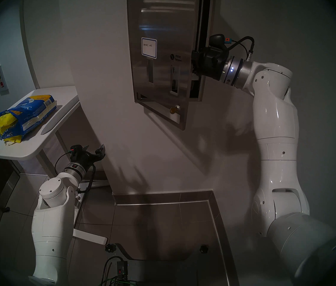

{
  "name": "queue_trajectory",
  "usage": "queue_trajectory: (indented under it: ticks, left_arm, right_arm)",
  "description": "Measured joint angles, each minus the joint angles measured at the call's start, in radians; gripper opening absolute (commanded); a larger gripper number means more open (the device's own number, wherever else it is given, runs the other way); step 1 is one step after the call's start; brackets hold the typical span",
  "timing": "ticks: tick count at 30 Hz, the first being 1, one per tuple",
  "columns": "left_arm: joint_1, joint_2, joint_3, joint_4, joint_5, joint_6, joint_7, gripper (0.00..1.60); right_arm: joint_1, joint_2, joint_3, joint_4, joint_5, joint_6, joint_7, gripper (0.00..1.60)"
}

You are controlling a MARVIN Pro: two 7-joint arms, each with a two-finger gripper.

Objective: Open the dispenser door, put the pads inside, close the door

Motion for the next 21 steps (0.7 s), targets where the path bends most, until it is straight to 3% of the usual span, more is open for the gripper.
queue_trajectory:
  ticks: [10,21]
  left_arm:
    - [0.0,0.0,0.0,0.0,0.0,0.0,0.0,1.6]
    - [0.0,0.0,0.0,0.0,0.0,0.0,0.0,1.6]
  right_arm:
    - [0.031,0.02,-0.093,-0.001,0.129,0.003,-0.006,0.0]
    - [0.049,0.019,-0.158,-0.01,0.166,-0.063,0.043,0.0]
